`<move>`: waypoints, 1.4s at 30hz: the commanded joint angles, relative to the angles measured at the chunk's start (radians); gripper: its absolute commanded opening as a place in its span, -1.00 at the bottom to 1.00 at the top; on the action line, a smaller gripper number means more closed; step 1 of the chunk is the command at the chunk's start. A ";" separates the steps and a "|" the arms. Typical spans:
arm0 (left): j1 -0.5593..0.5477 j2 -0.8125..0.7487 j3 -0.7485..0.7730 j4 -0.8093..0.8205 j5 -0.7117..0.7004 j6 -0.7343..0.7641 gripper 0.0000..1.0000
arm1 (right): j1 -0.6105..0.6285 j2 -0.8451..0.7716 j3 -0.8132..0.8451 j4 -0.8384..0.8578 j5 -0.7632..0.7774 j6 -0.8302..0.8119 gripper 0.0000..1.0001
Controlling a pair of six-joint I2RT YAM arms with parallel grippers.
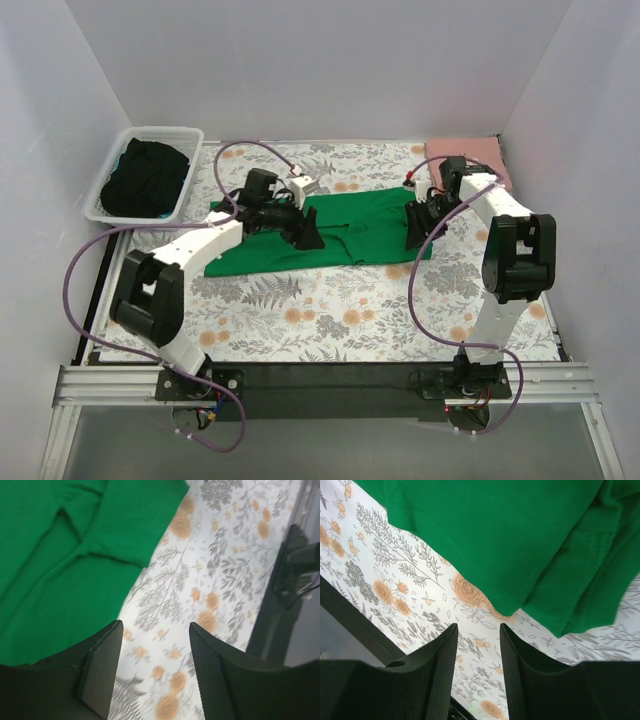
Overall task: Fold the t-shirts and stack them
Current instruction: Fold the tshirt
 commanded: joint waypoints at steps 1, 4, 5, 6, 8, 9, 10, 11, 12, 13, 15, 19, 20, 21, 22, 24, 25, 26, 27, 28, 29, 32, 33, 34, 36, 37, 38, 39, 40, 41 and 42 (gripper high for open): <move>-0.059 0.086 0.010 0.222 0.012 -0.304 0.11 | 0.000 0.006 -0.059 0.047 -0.050 0.088 -0.07; -0.114 0.153 0.018 0.341 0.012 -0.469 0.22 | 0.001 0.005 -0.099 0.088 -0.025 0.115 -0.04; -0.142 0.170 0.025 0.348 0.006 -0.491 0.24 | 0.000 0.009 -0.107 0.095 -0.022 0.119 -0.03; -0.156 0.187 0.047 0.350 -0.010 -0.523 0.25 | 0.000 0.009 -0.121 0.096 -0.021 0.121 -0.04; -0.179 0.238 0.062 0.350 -0.014 -0.556 0.27 | 0.000 0.009 -0.136 0.107 -0.010 0.127 -0.03; -0.182 0.268 0.068 0.371 -0.022 -0.601 0.27 | 0.000 0.009 -0.148 0.109 -0.008 0.127 -0.03; -0.183 0.282 0.068 0.382 -0.023 -0.620 0.27 | 0.000 0.009 -0.153 0.112 -0.001 0.128 -0.02; -0.187 0.295 0.065 0.393 -0.031 -0.644 0.28 | -0.002 0.012 -0.156 0.118 0.007 0.130 -0.02; -0.185 0.319 0.062 0.401 -0.037 -0.666 0.27 | -0.002 0.013 -0.162 0.121 0.010 0.130 -0.01; -0.185 0.330 0.058 0.404 -0.049 -0.700 0.28 | -0.002 0.016 -0.167 0.124 0.016 0.128 -0.01; -0.187 0.357 0.045 0.427 -0.044 -0.729 0.27 | -0.002 0.024 -0.176 0.135 0.027 0.125 0.00; -0.196 0.390 0.051 0.448 -0.053 -0.766 0.24 | -0.008 0.032 -0.185 0.156 0.044 0.127 0.02; -0.196 0.394 0.053 0.448 -0.056 -0.770 0.23 | -0.011 0.035 -0.187 0.161 0.044 0.127 0.01; -0.197 0.404 0.053 0.450 -0.054 -0.777 0.22 | -0.011 0.038 -0.185 0.162 0.042 0.127 0.02; -0.199 0.408 0.055 0.450 -0.056 -0.781 0.21 | -0.012 0.044 -0.184 0.164 0.039 0.127 0.02; -0.202 0.417 0.053 0.450 -0.060 -0.783 0.19 | -0.014 0.050 -0.177 0.167 0.032 0.128 0.02; -0.205 0.417 0.056 0.450 -0.063 -0.783 0.18 | -0.014 0.056 -0.174 0.168 0.029 0.128 0.02; -0.208 0.421 0.058 0.448 -0.066 -0.780 0.18 | -0.014 0.059 -0.167 0.168 0.027 0.130 0.02; -0.208 0.427 0.058 0.448 -0.068 -0.780 0.17 | -0.014 0.062 -0.164 0.168 0.025 0.130 0.02; -0.210 0.428 0.059 0.445 -0.073 -0.778 0.15 | -0.014 0.065 -0.159 0.167 0.022 0.130 0.02; -0.210 0.430 0.061 0.445 -0.076 -0.780 0.15 | -0.014 0.067 -0.153 0.167 0.021 0.130 0.01; -0.210 0.442 0.068 0.436 -0.079 -0.778 0.08 | -0.015 0.064 -0.151 0.164 0.016 0.132 -0.02; -0.211 0.447 0.070 0.434 -0.071 -0.778 0.05 | -0.015 0.061 -0.150 0.162 0.012 0.133 -0.03; -0.210 0.445 0.071 0.434 -0.070 -0.780 -0.02 | -0.014 0.059 -0.148 0.161 0.009 0.133 -0.05; -0.210 0.448 0.073 0.434 -0.065 -0.784 -0.08 | -0.014 0.056 -0.151 0.161 0.006 0.133 -0.08; -0.210 0.448 0.074 0.434 -0.063 -0.784 -0.12 | -0.015 0.056 -0.150 0.161 0.006 0.133 -0.10; -0.210 0.450 0.076 0.434 -0.063 -0.784 -0.20 | -0.015 0.058 -0.148 0.161 0.006 0.133 -0.11; -0.210 0.451 0.082 0.434 -0.063 -0.783 -0.23 | -0.015 0.059 -0.147 0.161 0.006 0.133 -0.13; -0.210 0.453 0.084 0.431 -0.068 -0.784 -0.25 | -0.015 0.058 -0.144 0.161 0.002 0.135 -0.17; -0.210 0.453 0.085 0.430 -0.068 -0.784 -0.28 | -0.015 0.056 -0.142 0.158 -0.002 0.133 -0.19; -0.210 0.453 0.090 0.430 -0.068 -0.784 -0.33 | -0.015 0.055 -0.141 0.158 -0.007 0.133 -0.27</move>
